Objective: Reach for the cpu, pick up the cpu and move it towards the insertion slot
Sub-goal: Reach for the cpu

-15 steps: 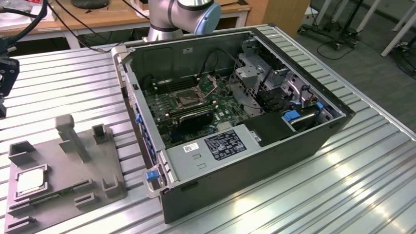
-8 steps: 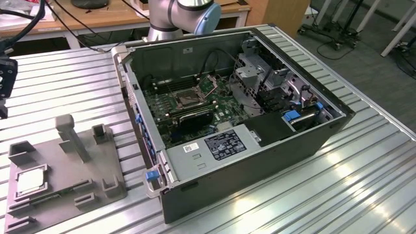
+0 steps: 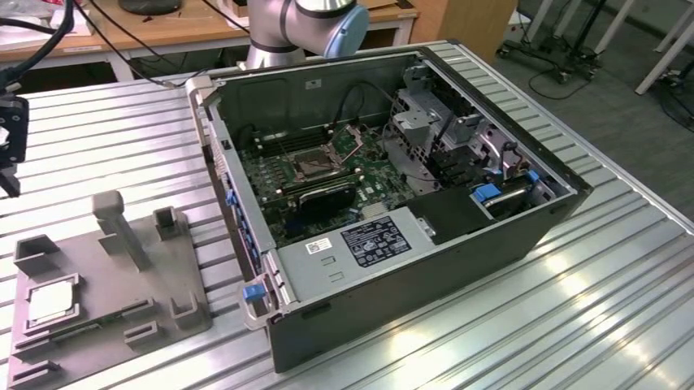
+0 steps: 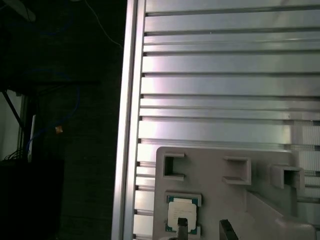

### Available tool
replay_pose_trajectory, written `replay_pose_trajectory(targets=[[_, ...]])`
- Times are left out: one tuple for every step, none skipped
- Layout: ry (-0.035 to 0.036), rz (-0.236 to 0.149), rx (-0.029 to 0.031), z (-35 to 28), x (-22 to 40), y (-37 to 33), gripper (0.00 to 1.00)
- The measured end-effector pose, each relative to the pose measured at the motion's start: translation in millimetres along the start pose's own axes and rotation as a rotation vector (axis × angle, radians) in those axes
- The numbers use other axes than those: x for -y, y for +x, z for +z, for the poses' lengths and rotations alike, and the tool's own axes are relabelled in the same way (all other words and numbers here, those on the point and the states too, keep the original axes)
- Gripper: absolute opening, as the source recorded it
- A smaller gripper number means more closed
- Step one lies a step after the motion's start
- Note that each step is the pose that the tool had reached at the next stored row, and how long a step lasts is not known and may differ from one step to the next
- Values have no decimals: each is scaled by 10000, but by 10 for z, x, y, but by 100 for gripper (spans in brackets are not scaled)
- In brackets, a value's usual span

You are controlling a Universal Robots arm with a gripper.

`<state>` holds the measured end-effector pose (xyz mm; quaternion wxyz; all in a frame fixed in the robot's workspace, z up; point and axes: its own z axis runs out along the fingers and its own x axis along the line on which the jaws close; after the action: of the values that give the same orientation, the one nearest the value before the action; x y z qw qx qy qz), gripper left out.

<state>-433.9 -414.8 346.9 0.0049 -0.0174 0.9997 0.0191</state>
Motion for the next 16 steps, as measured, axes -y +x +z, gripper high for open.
replay_pose_trajectory(targets=[[1,-1,-1,0,2,1,31],[0,-2,1,2,4,2,38],[-1,-2,1,3,5,3,39],[0,-3,0,3,6,3,39],[0,-3,0,3,8,4,45],[1,-3,-1,3,8,4,45],[1,-3,-1,3,8,4,45],[0,-3,0,4,9,4,45],[0,-3,0,4,9,4,45],[0,-3,0,4,9,4,45],[0,-3,0,4,14,4,45],[0,-3,0,4,18,5,45],[0,-3,0,4,19,5,45],[0,-3,0,4,19,5,45],[1,-3,-1,4,19,5,45],[1,-3,-1,4,19,5,45]])
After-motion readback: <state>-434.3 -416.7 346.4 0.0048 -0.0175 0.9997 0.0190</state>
